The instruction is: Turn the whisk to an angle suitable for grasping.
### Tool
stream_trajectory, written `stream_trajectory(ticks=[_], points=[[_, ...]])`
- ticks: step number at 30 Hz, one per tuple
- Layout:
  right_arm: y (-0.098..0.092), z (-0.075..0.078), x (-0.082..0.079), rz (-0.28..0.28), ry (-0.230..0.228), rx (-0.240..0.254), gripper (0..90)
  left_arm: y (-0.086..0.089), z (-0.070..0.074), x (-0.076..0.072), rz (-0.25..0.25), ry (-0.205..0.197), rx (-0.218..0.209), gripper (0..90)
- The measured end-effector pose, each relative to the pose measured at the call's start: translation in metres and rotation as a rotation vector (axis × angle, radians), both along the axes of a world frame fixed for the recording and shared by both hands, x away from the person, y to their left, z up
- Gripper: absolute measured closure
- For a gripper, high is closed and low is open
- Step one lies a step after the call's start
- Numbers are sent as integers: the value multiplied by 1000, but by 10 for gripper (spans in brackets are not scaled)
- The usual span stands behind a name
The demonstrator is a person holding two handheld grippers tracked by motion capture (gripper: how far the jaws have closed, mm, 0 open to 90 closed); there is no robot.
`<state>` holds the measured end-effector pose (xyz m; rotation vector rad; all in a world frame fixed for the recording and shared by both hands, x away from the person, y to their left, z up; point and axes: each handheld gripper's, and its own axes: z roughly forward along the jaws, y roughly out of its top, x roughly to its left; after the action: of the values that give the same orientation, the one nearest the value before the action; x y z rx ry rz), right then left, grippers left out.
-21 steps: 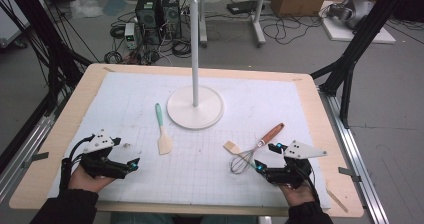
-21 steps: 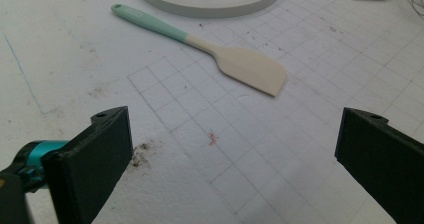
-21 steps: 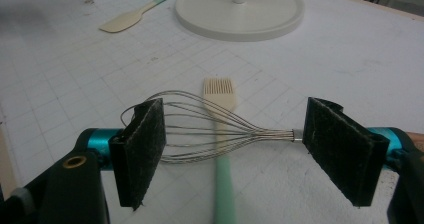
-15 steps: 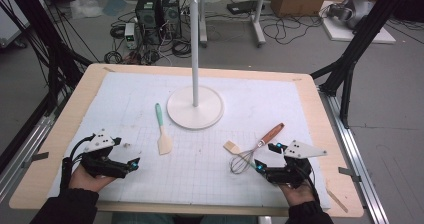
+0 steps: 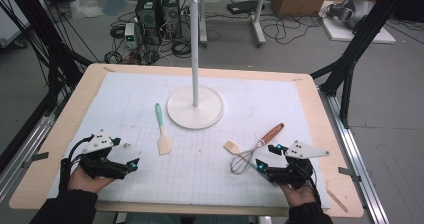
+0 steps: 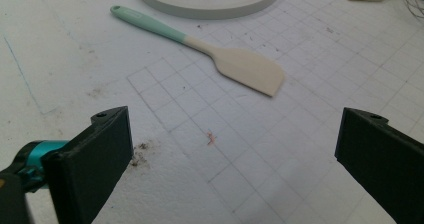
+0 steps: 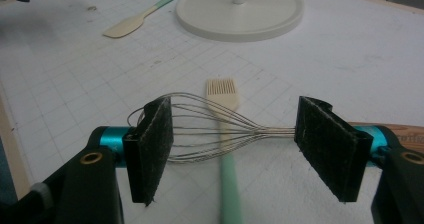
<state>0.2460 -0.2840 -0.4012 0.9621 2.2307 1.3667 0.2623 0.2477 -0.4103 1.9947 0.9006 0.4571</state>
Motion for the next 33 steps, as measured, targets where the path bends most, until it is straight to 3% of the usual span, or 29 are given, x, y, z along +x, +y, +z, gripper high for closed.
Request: stream_trajectory(ticks=[7, 13, 16, 17, 23, 28, 33], points=[[-8, 3, -3, -10, 17, 18, 430, -4, -1, 3, -14, 3, 2, 25], [-20, 7, 2, 28, 30, 34, 624, -4, -2, 4, -16, 6, -5, 25], [-20, 9, 5, 57, 32, 19, 676, -3, -1, 3, -12, 5, -8, 25], [-20, 12, 9, 84, 34, -12, 741, -3, -1, 3, -9, 4, -9, 25], [-18, 25, 20, 172, 48, -85, 863, -3, 0, 4, -6, -5, -6, 25], [-19, 25, 25, 195, 67, -90, 891, -1, 1, 3, -2, -11, -7, 25], [-20, 15, 28, 191, 101, -78, 892, -1, 1, 3, 0, -13, -7, 25]])
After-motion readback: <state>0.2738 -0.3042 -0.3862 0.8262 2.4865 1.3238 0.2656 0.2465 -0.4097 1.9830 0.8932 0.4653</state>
